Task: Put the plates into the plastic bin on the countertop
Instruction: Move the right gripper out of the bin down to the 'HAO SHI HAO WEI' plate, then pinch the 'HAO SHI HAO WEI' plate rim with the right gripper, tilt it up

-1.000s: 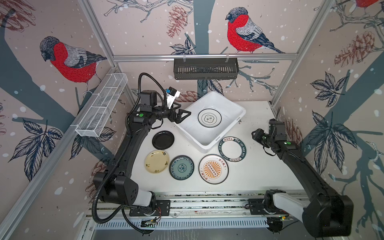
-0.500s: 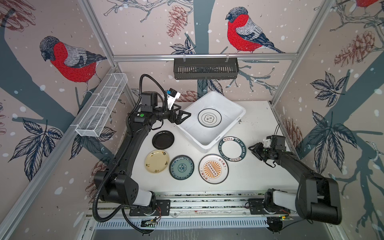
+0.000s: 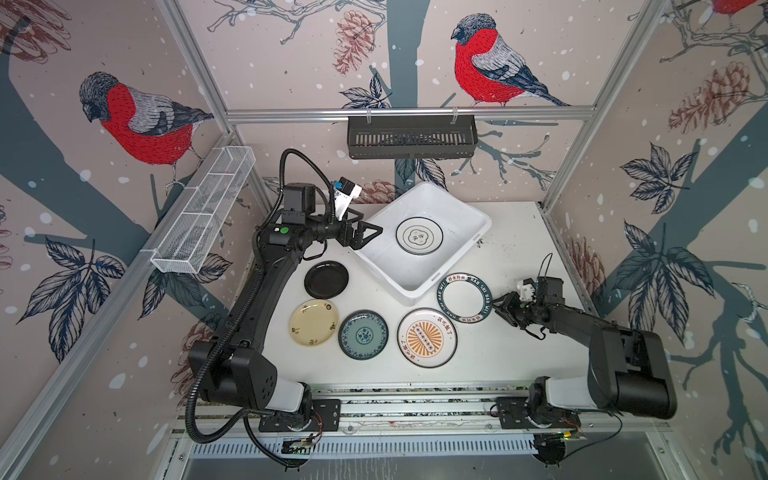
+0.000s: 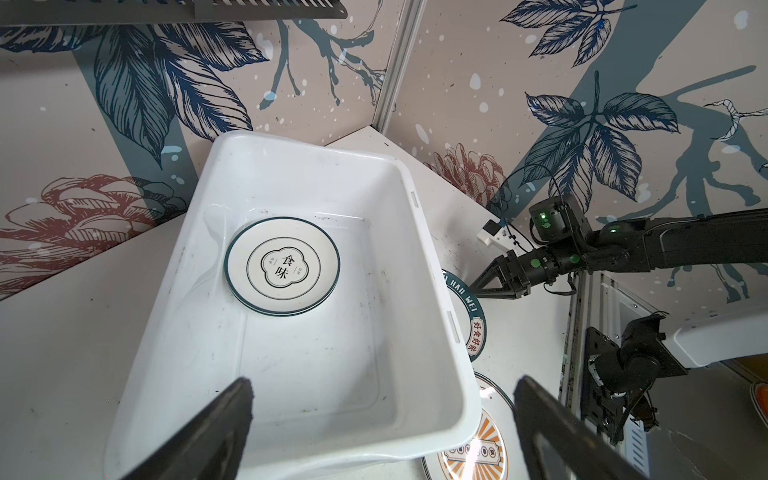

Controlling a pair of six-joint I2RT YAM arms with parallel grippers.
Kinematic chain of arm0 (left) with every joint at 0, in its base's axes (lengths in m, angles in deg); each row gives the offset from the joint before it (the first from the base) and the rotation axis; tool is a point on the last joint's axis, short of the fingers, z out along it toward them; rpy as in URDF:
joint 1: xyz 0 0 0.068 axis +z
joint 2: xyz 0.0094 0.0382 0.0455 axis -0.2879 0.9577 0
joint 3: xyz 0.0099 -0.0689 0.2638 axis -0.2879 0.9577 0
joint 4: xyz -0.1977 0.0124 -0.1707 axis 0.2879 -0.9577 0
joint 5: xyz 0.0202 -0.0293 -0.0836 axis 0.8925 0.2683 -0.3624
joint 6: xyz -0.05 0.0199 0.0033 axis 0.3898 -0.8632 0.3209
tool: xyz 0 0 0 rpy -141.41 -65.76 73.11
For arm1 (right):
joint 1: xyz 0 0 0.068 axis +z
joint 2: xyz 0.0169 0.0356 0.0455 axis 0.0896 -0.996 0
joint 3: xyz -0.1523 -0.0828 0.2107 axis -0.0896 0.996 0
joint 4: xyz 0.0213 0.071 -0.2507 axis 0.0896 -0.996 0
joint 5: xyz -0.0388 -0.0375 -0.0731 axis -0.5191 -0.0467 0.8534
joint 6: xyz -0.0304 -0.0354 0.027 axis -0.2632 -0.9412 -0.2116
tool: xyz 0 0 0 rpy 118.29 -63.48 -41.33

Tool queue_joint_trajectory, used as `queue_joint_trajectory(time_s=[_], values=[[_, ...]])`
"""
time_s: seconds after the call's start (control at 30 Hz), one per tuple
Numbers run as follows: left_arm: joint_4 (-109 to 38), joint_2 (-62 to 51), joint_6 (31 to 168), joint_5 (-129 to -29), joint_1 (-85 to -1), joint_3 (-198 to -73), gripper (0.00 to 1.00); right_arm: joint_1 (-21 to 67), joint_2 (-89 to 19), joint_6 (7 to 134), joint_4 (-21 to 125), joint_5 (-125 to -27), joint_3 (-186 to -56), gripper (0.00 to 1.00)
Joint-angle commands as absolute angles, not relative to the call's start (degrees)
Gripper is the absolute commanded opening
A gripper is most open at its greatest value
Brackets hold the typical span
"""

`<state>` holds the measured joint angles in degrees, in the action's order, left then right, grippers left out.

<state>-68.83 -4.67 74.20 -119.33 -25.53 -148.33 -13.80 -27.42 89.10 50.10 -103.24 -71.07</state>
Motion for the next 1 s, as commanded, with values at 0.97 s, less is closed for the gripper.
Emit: queue_joint_trajectory(time_s=[0.97], values=[[-68.75,-5.58,73.43,-120.75,-25.68,-147.72,0.97,-14.02,-38.25,87.65,58.66,-102.71,-70.61,0.13]])
